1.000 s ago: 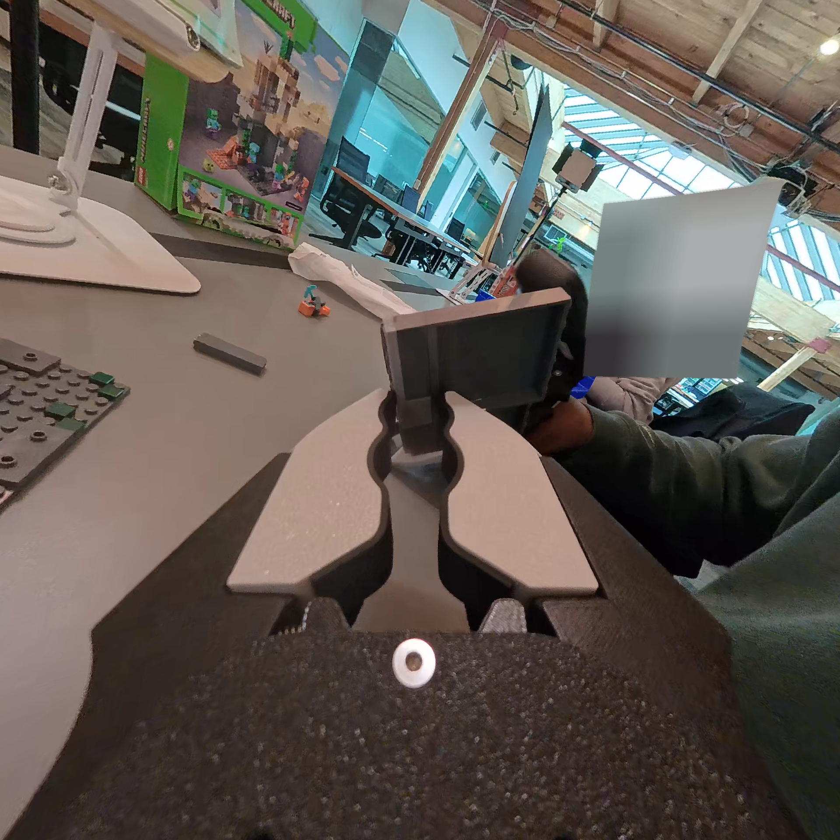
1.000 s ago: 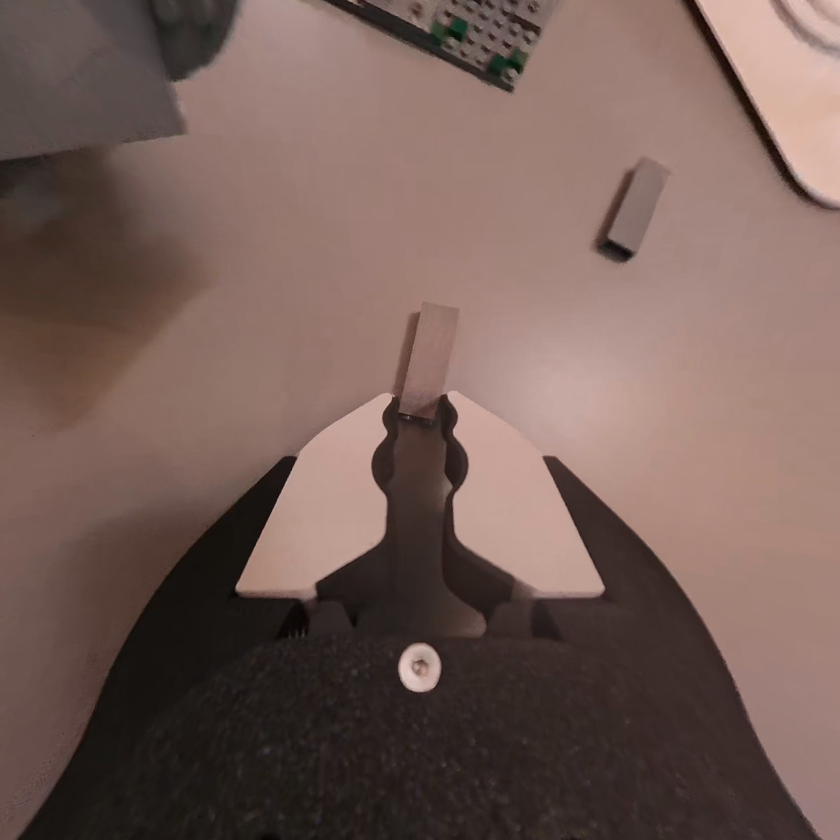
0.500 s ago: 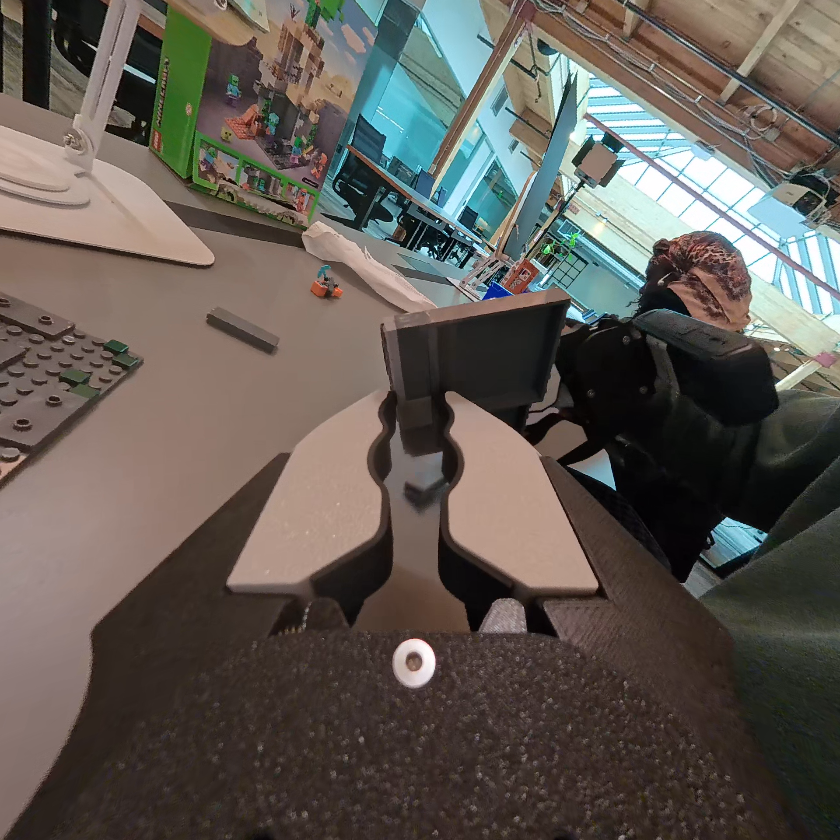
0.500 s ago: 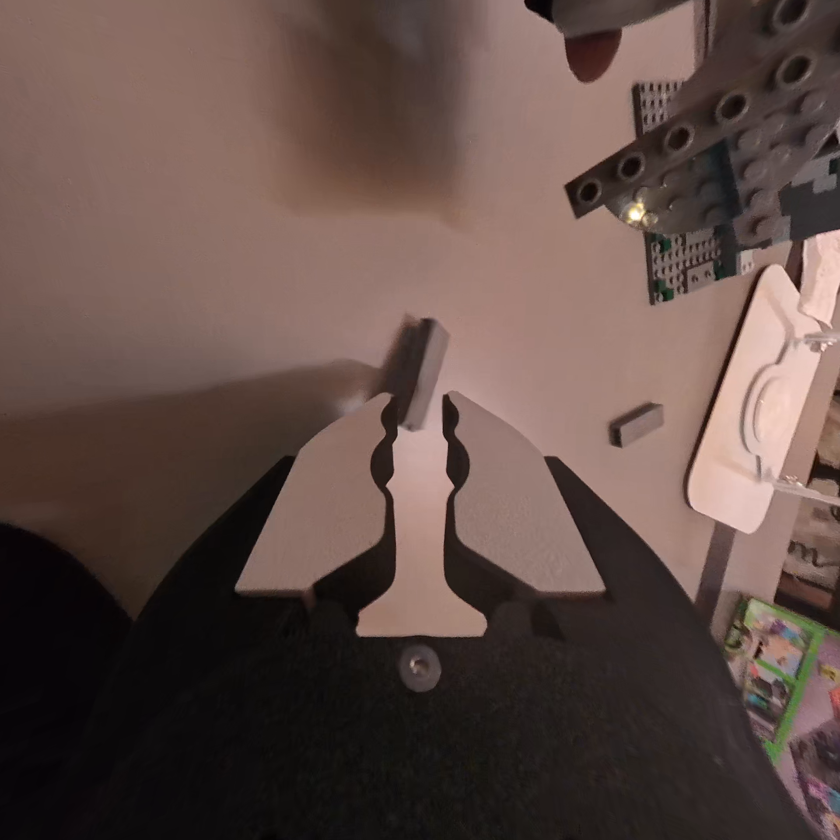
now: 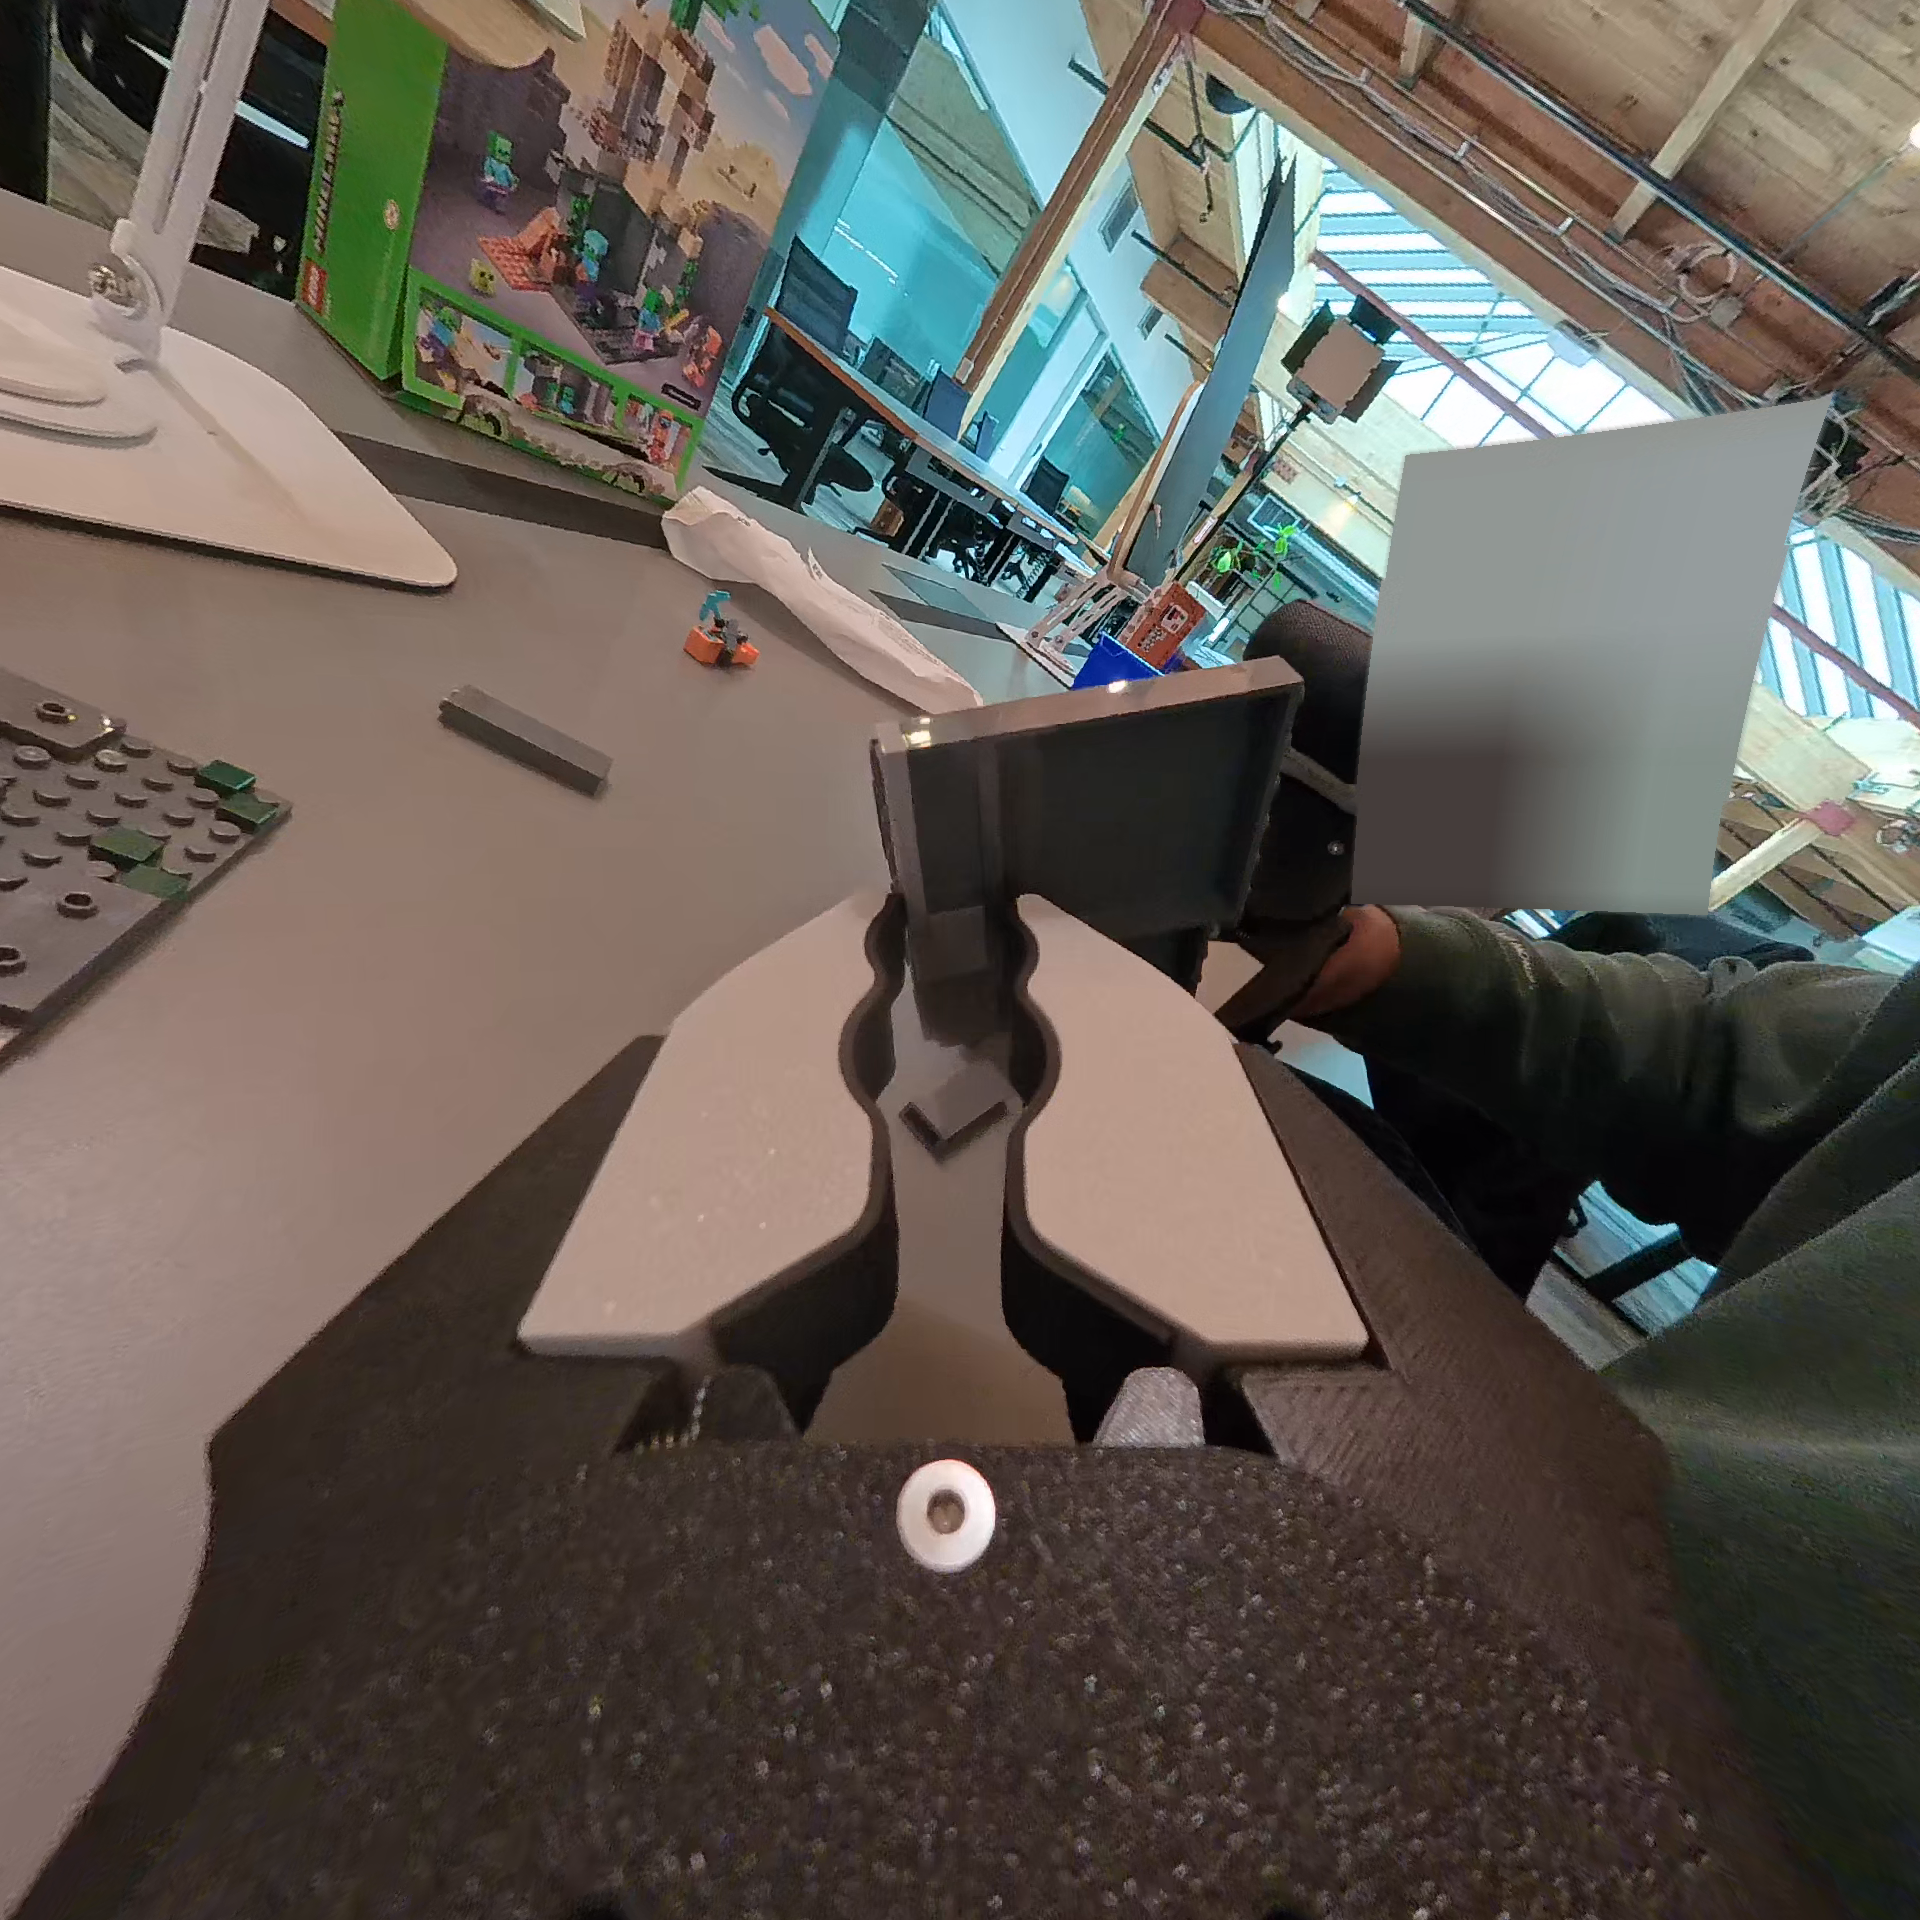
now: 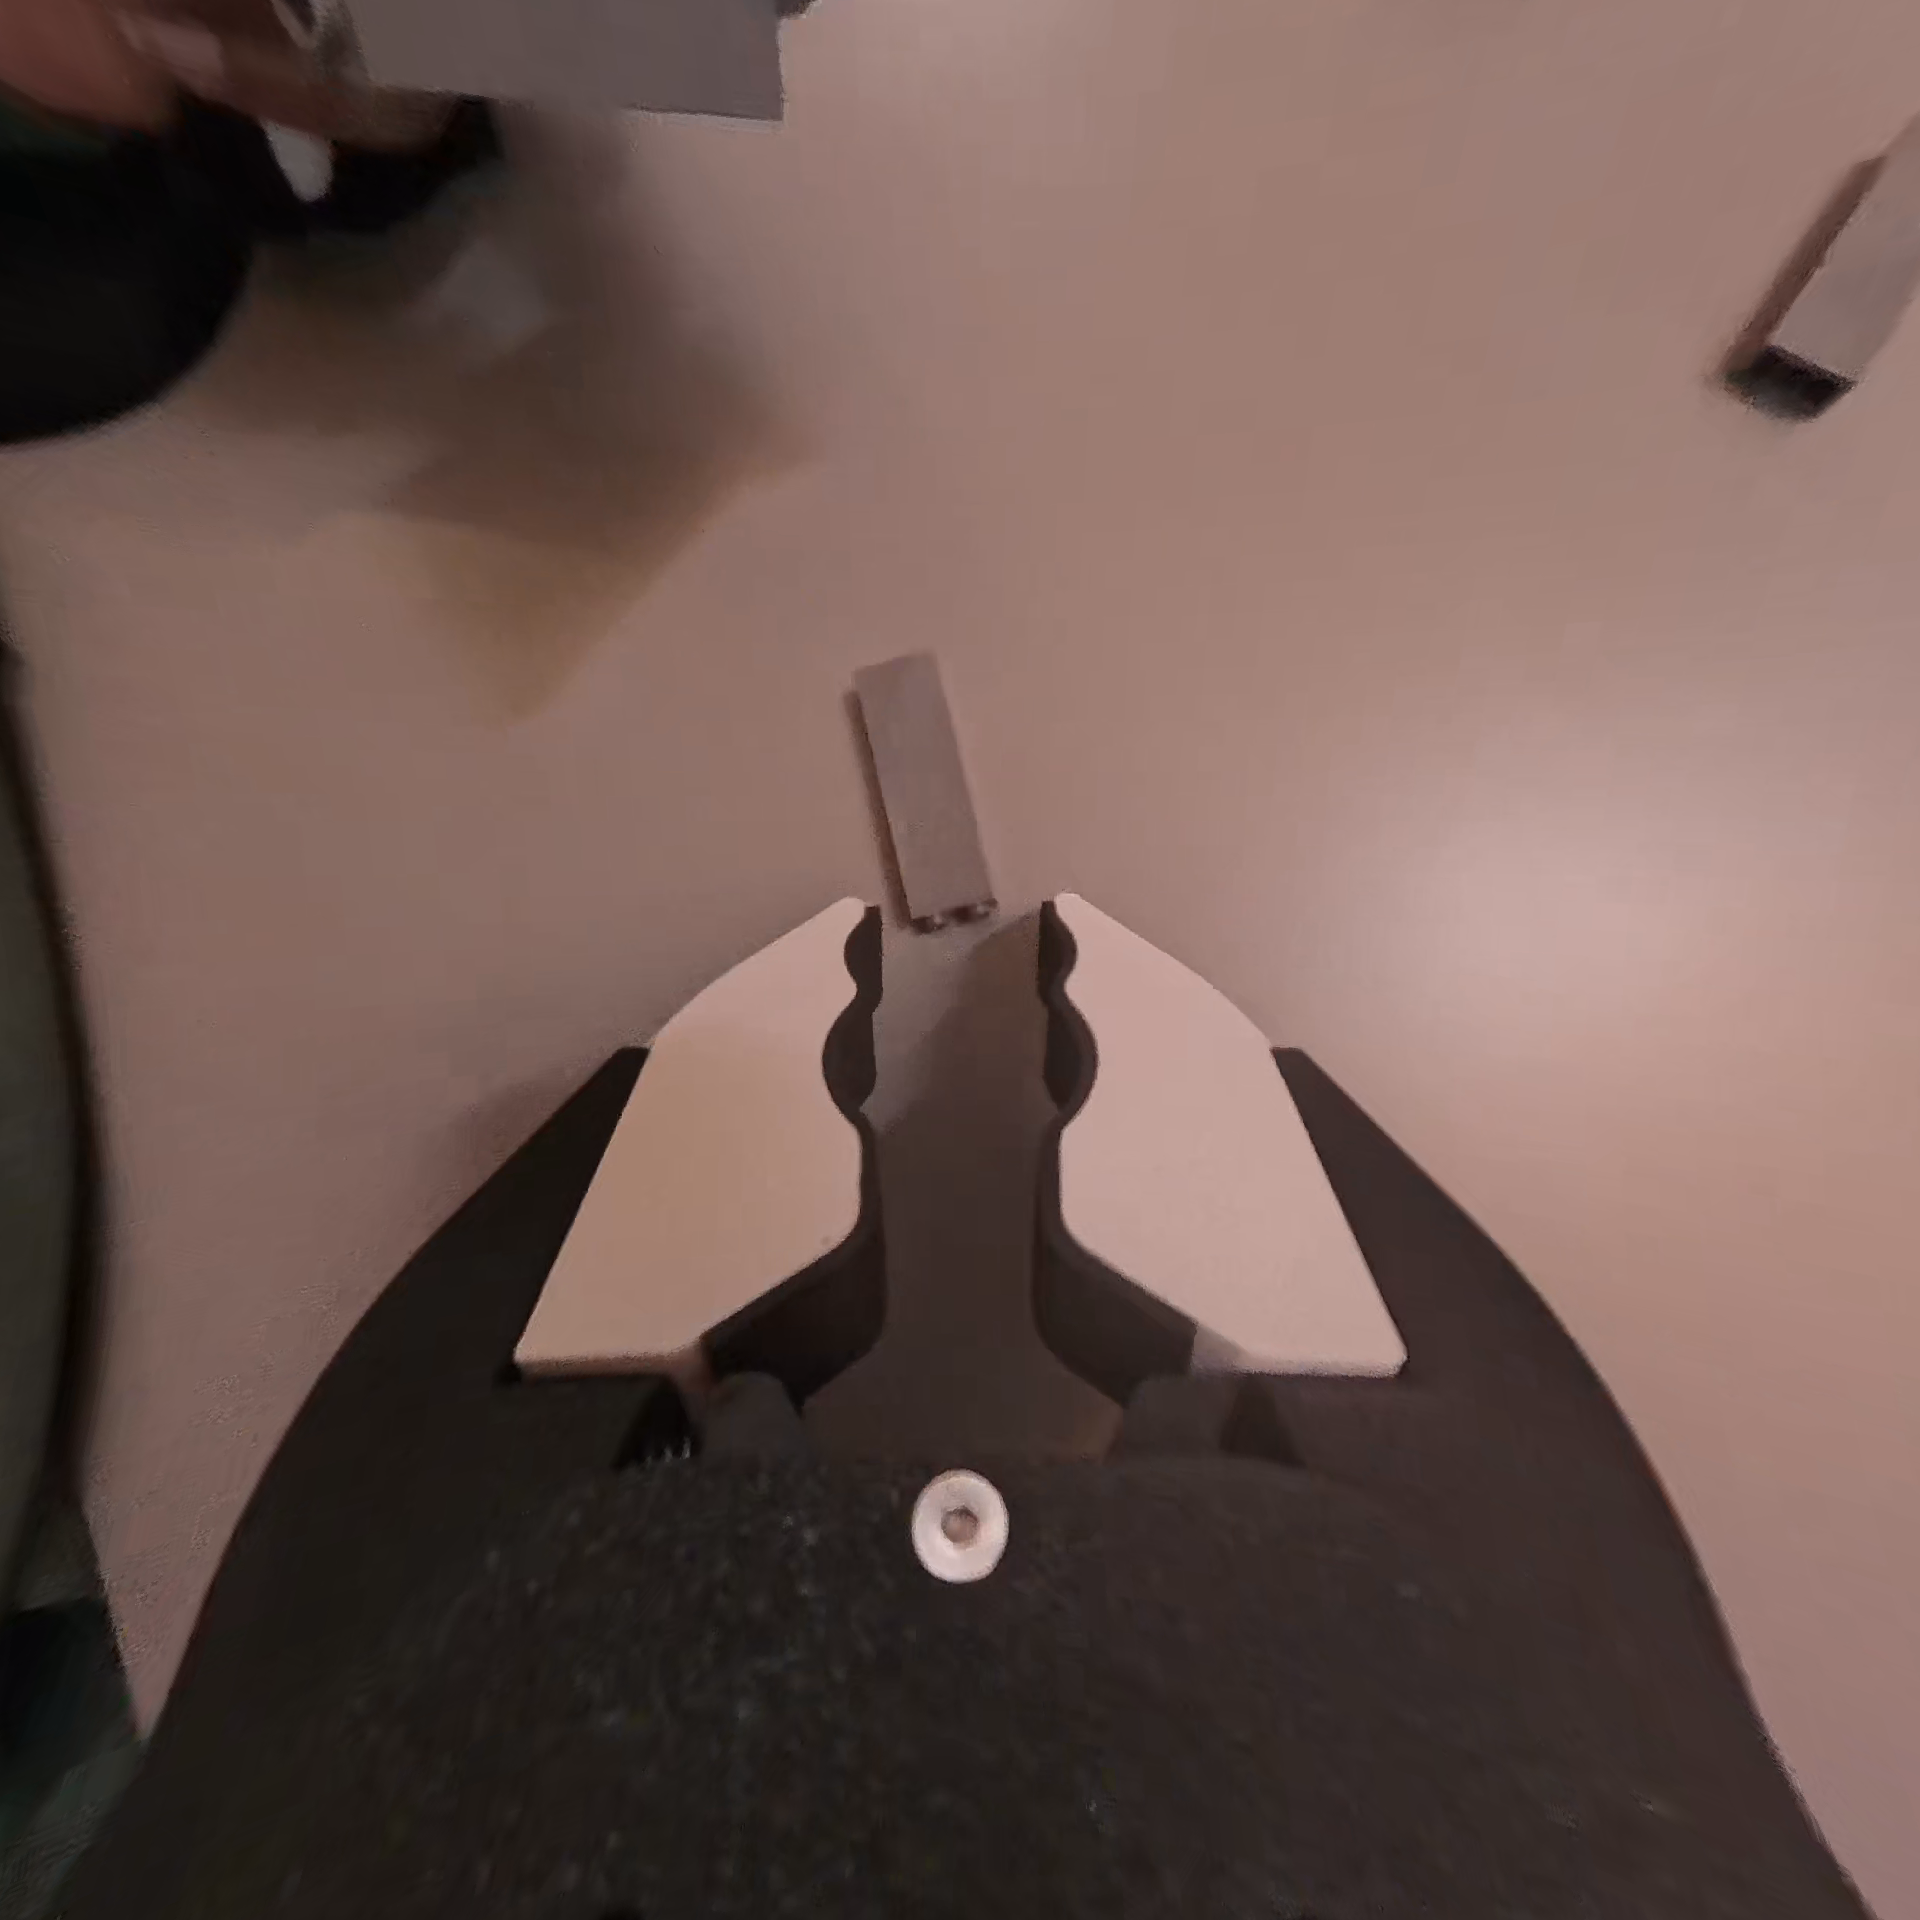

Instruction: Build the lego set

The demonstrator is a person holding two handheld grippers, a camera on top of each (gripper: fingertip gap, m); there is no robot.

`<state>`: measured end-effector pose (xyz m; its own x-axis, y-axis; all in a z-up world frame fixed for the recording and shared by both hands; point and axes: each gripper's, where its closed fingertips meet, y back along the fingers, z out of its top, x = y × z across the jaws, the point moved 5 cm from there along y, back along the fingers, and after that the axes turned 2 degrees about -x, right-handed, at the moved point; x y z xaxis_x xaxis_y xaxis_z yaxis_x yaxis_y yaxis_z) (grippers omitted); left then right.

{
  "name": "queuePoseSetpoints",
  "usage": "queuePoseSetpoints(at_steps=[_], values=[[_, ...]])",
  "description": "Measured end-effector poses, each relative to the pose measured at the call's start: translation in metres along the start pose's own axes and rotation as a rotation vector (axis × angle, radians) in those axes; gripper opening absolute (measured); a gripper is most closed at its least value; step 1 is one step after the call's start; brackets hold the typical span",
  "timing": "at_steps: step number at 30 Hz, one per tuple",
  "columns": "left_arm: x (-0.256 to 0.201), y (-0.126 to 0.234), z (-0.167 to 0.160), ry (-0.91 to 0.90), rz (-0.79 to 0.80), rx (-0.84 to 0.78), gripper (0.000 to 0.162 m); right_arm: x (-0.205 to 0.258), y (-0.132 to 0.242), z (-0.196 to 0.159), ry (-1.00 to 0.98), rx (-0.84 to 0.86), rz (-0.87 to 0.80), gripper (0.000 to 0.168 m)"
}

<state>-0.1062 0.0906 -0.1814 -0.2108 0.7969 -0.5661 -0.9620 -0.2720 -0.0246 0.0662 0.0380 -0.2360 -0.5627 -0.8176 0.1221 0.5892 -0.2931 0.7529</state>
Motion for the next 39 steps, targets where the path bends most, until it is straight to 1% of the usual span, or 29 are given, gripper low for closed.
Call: queuePoseSetpoints(at_steps=[2, 3, 6, 8, 10, 13, 16, 18, 21, 25, 32, 39], values=[[-0.001, 0.000, 0.000, -0.002, -0.004, 0.004, 0.017, 0.003, -0.006, 0.002, 0.030, 0.006, 0.002, 0.026], [-0.001, 0.000, 0.000, -0.002, -0.005, 0.005, 0.017, 0.001, -0.007, 0.003, 0.058, 0.016, -0.011, 0.017], [-0.002, 0.001, -0.001, -0.008, 0.001, 0.013, 0.017, -0.006, 0.002, 0.010, 0.168, 0.120, -0.010, 0.016], [-0.001, 0.001, -0.001, -0.003, 0.007, 0.017, 0.017, -0.019, 0.021, 0.019, 0.311, 0.284, -0.053, 0.016], [0.000, 0.001, -0.001, 0.005, 0.012, 0.023, 0.017, -0.038, 0.044, 0.030, 0.452, 0.496, -0.119, 0.016], [0.000, 0.001, -0.002, 0.008, 0.018, 0.027, 0.017, -0.068, 0.070, 0.041, 0.557, 0.844, -0.160, 0.016], [0.000, 0.002, 0.000, 0.003, 0.024, 0.025, 0.017, -0.095, 0.072, 0.040, 0.600, 1.107, -0.162, 0.016], [-0.001, 0.004, 0.001, 0.002, 0.026, 0.018, 0.017, -0.106, 0.064, 0.036, 0.579, 1.204, -0.151, 0.016], [-0.001, 0.007, 0.003, 0.000, 0.029, 0.009, 0.017, -0.110, 0.049, 0.033, 0.556, 1.266, -0.149, 0.016], [-0.004, 0.007, 0.004, 0.002, 0.018, 0.007, 0.017, -0.105, 0.035, 0.032, 0.557, 1.276, -0.142, 0.017], [-0.008, 0.005, 0.003, -0.001, -0.001, 0.018, 0.017, -0.100, 0.026, 0.035, 0.538, 1.237, -0.133, 0.017], [-0.007, 0.005, 0.004, 0.002, -0.002, 0.014, 0.017, -0.103, 0.027, 0.038, 0.523, 1.206, -0.134, 0.019]])
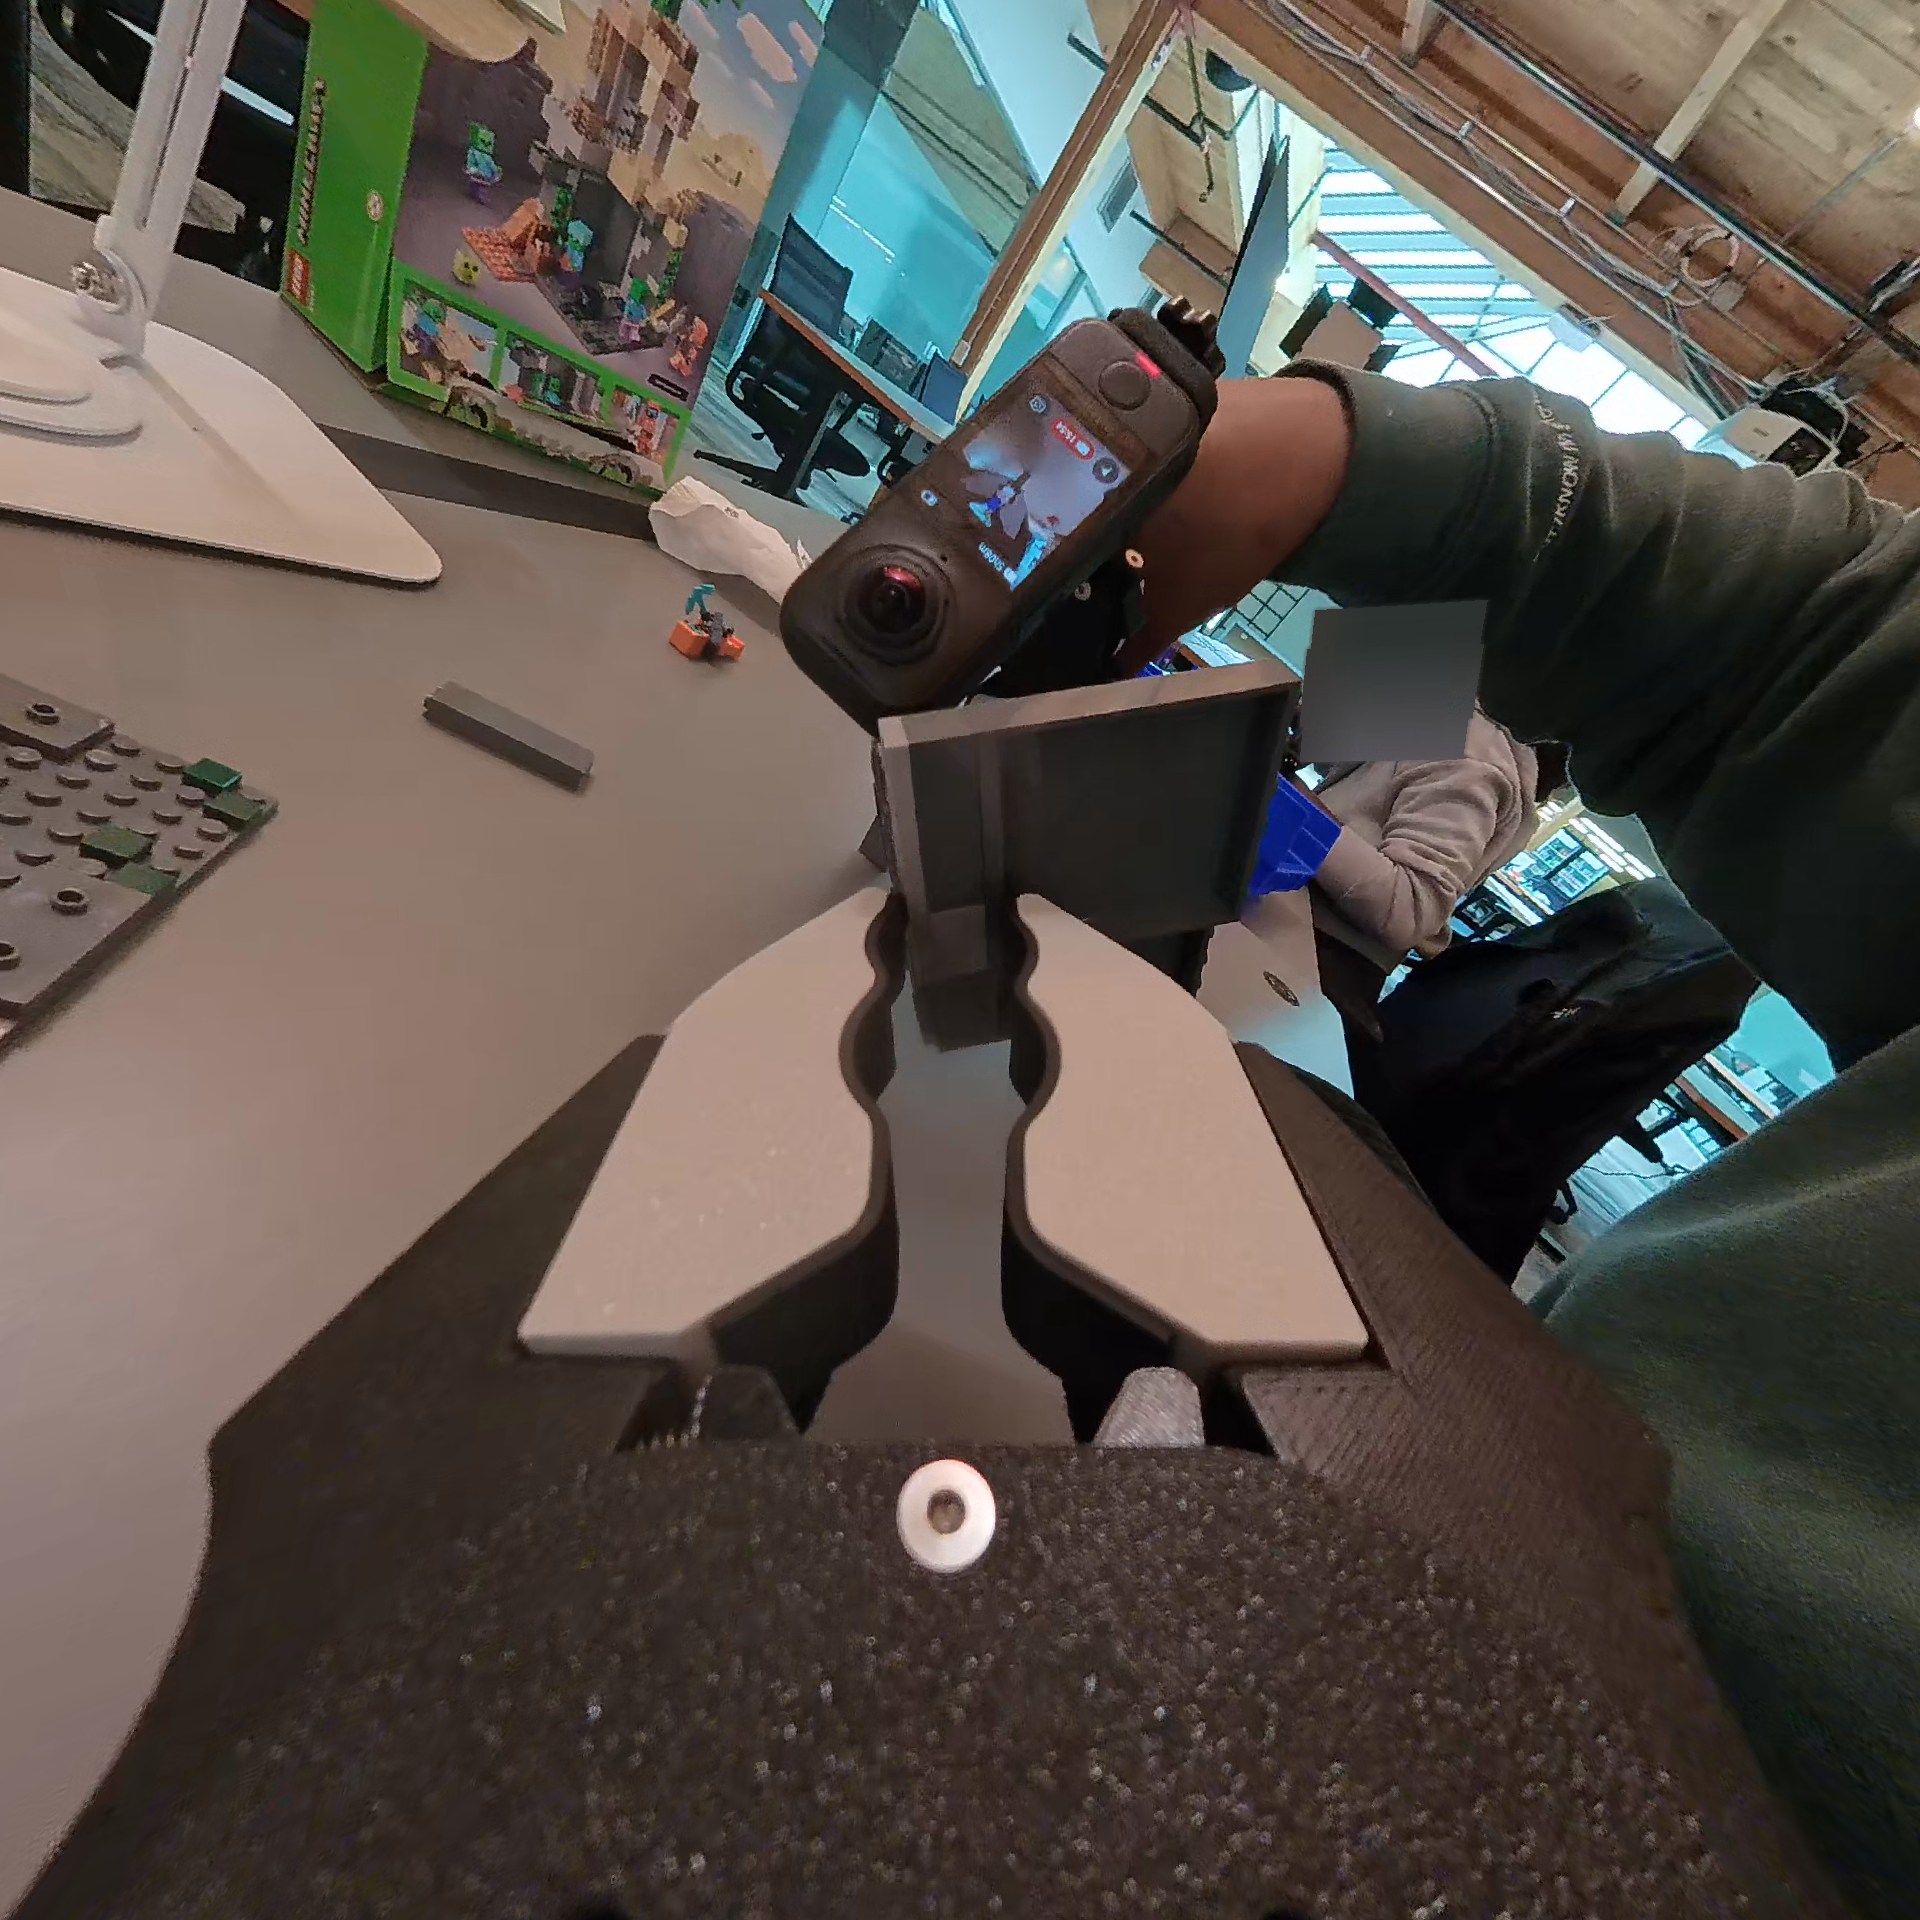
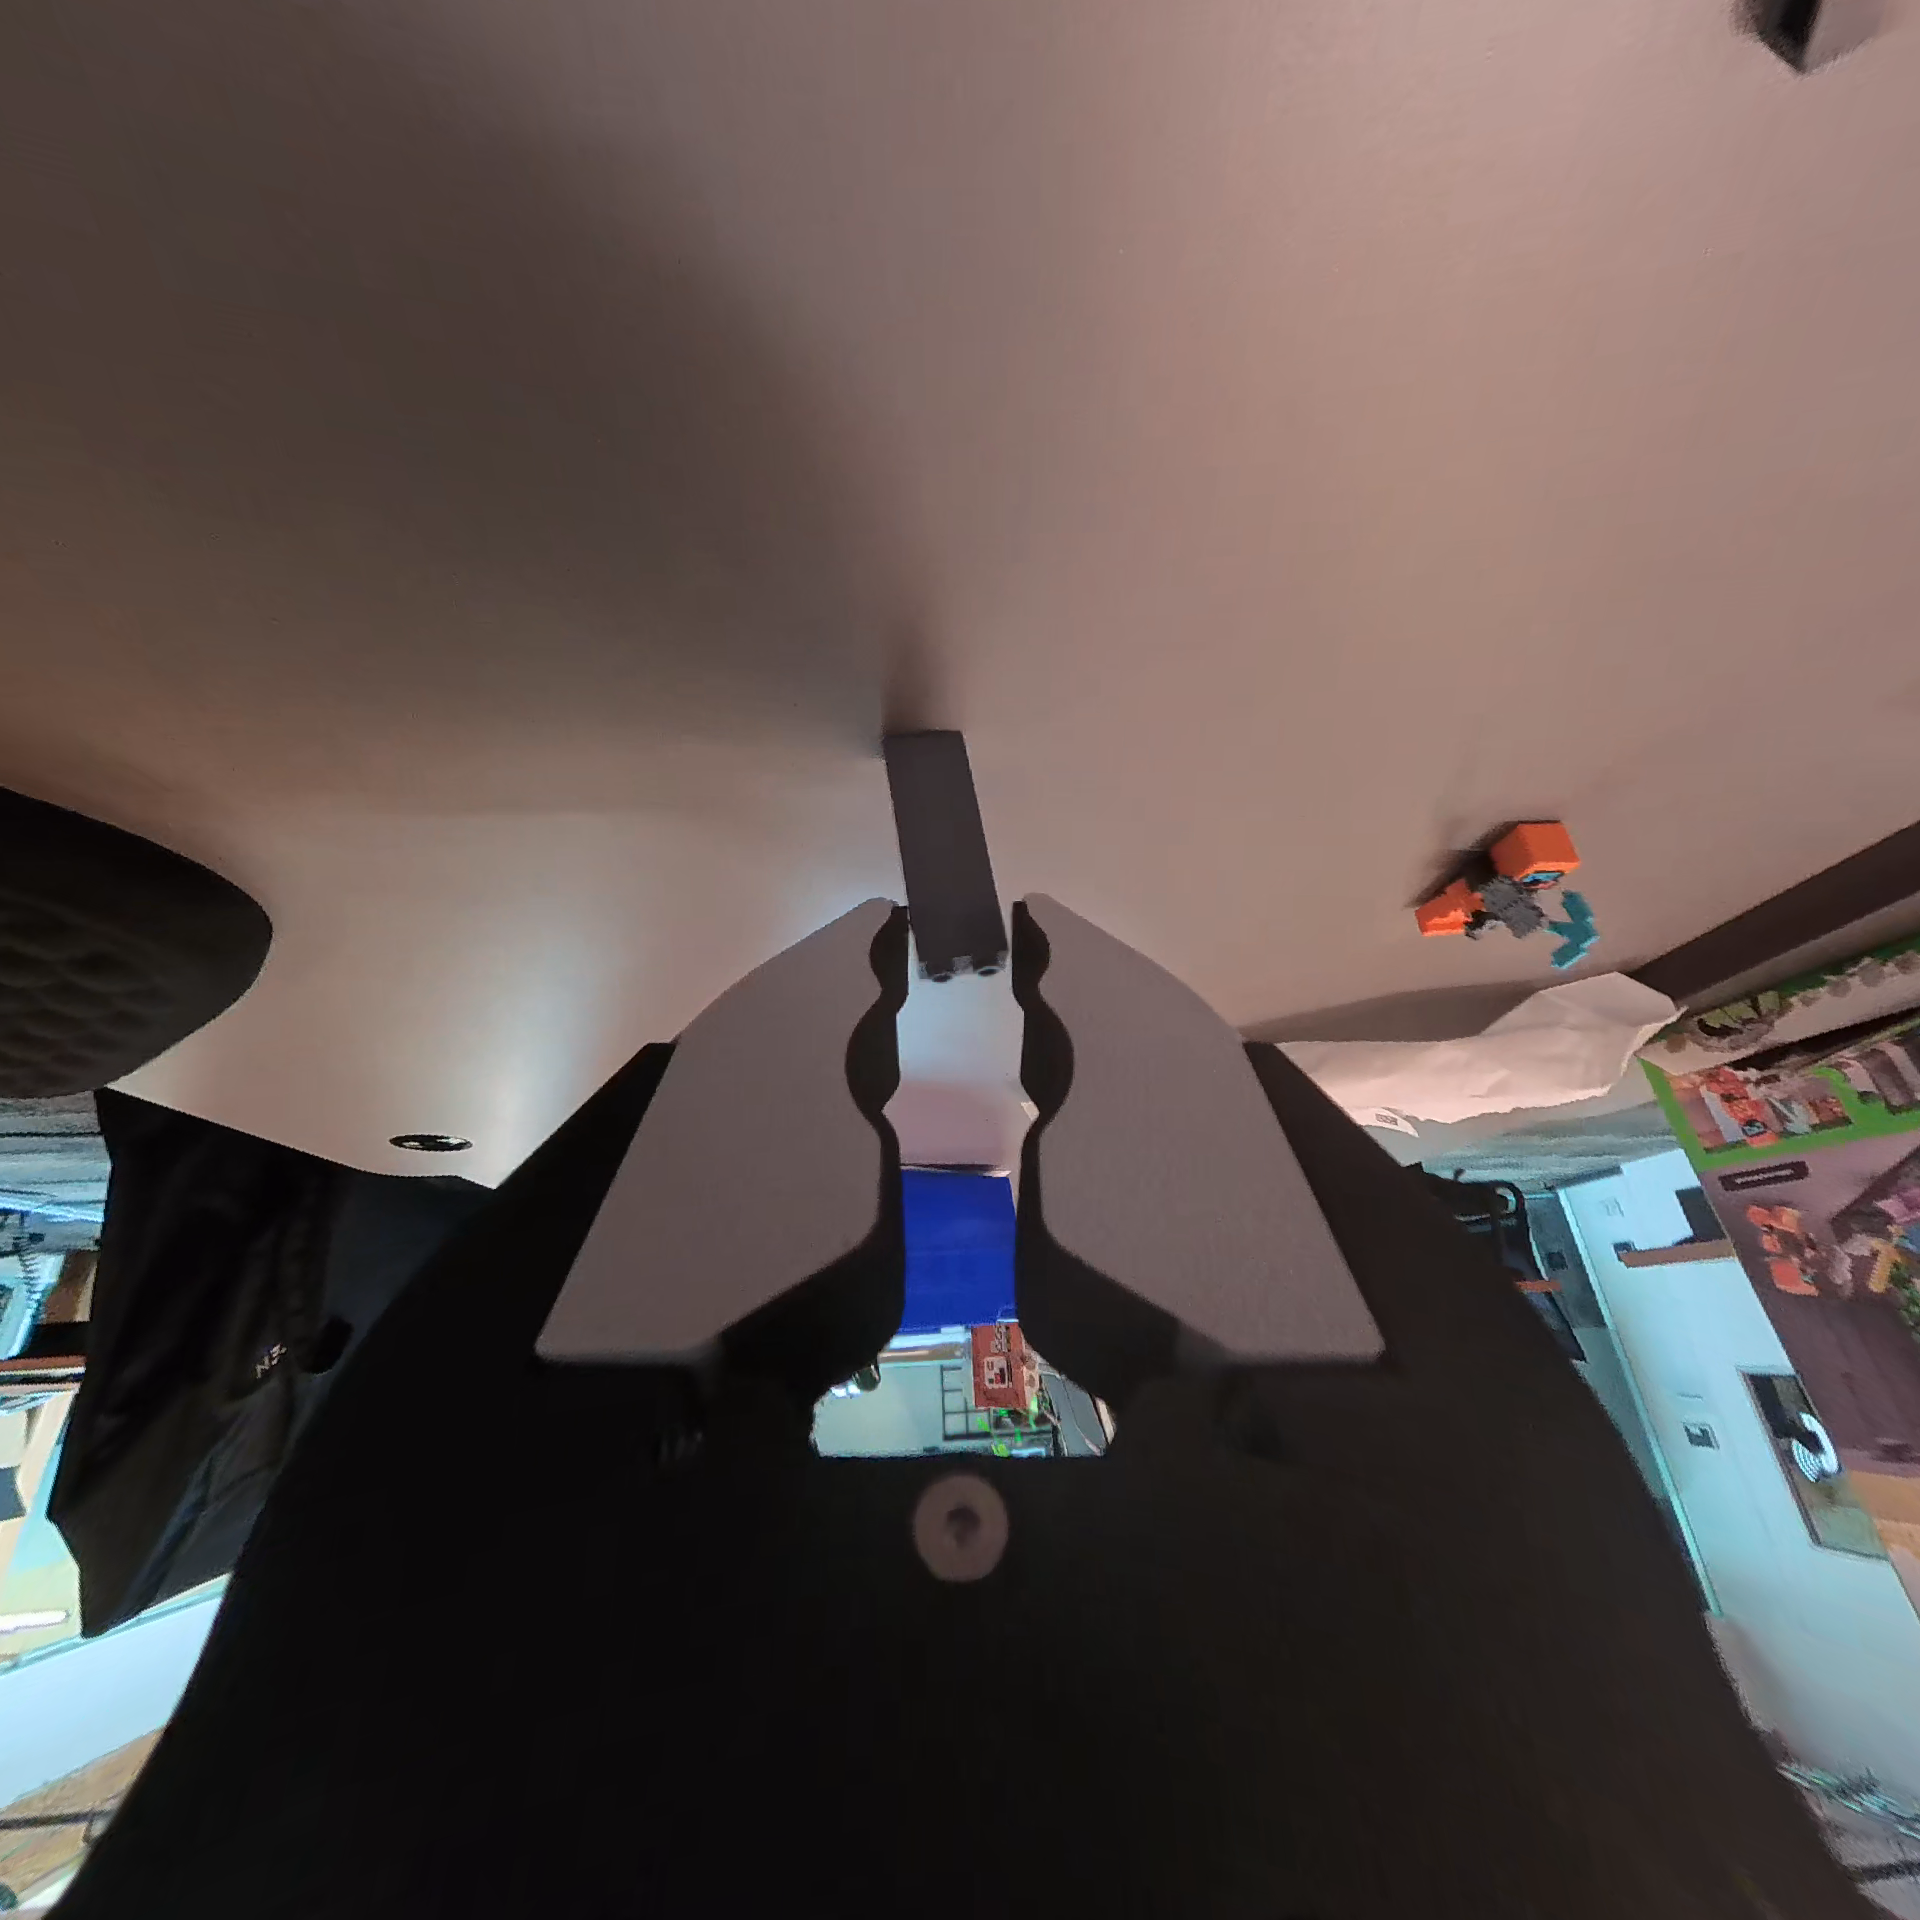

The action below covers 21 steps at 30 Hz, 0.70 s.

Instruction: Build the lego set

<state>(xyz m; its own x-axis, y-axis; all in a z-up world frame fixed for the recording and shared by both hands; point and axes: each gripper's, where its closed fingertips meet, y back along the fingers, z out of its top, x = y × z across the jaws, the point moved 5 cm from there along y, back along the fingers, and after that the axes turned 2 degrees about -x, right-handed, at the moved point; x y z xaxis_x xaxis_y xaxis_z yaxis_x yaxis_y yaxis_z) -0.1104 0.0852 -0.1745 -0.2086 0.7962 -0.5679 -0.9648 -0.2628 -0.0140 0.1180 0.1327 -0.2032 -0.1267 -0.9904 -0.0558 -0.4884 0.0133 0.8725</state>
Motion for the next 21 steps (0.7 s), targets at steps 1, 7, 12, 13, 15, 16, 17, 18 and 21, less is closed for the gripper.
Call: queuePoseSetpoints(at_steps=[1, 7, 12, 13, 15, 16, 17, 18, 21], values=[[0.000, 0.000, 0.000, 0.000, 0.000, 0.000, 0.017, 0.000, 0.001, 0.000, -0.004, -0.007, 0.002, 0.019], [0.001, 0.000, 0.000, 0.001, 0.002, 0.001, 0.017, -0.002, 0.013, -0.001, -0.082, -0.149, 0.028, 0.019], [0.001, 0.000, 0.001, 0.005, 0.001, -0.003, 0.017, -0.007, 0.048, -0.013, -0.262, -0.474, 0.015, 0.020], [0.001, 0.000, 0.000, 0.006, 0.000, 0.000, 0.017, -0.007, 0.054, -0.018, -0.309, -0.547, 0.016, 0.020], [-0.001, 0.000, 0.000, 0.006, -0.005, 0.001, 0.017, -0.006, 0.066, -0.030, -0.442, -0.719, 0.016, 0.021], [-0.001, 0.000, 0.000, 0.005, -0.007, -0.001, 0.017, -0.004, 0.067, -0.036, -0.526, -0.797, 0.026, 0.022], [-0.002, 0.000, 0.001, 0.003, -0.008, -0.004, 0.017, -0.001, 0.066, -0.044, -0.620, -0.864, 0.032, 0.022], [-0.003, 0.001, 0.002, 0.003, -0.010, -0.008, 0.017, 0.002, 0.062, -0.050, -0.720, -0.929, 0.046, 0.023], [-0.004, 0.002, 0.004, 0.011, -0.009, -0.017, 0.017, 0.017, 0.041, -0.061, -0.970, -1.058, 0.108, 0.024]])
